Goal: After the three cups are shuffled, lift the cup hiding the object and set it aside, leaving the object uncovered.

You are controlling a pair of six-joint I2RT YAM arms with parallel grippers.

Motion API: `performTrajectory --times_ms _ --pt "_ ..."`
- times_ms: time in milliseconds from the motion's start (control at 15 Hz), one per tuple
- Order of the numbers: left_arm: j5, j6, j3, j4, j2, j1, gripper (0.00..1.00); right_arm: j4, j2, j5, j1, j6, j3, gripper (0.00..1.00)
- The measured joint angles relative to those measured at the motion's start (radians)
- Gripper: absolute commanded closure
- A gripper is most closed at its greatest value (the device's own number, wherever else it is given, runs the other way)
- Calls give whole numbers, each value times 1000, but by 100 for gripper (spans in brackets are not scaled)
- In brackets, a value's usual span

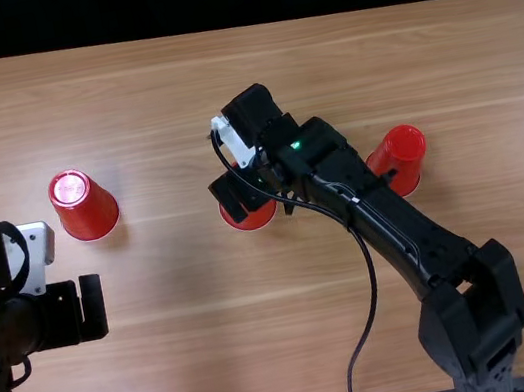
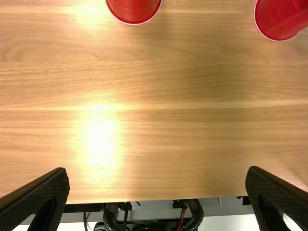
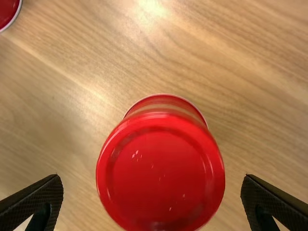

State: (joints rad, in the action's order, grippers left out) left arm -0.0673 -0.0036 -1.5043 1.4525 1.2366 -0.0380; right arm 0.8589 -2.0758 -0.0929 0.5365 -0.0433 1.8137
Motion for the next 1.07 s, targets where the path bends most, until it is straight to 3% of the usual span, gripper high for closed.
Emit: performTrajectory --times_ms 200,333,667,800,1067 --pt "0 0 0 -1 0 0 0 -24 -35 1 0 -1 0 4" --pt "0 0 0 -1 0 5 0 -23 -51 1 0 -2 0 30" --pt "-4 0 0 0 0 12 0 -7 -52 0 0 -5 0 72" --pt "-5 0 0 0 0 14 0 -6 -52 1 0 -4 0 79" --pt "-7 0 0 0 0 26 0 -6 -18 0 0 -3 0 80"
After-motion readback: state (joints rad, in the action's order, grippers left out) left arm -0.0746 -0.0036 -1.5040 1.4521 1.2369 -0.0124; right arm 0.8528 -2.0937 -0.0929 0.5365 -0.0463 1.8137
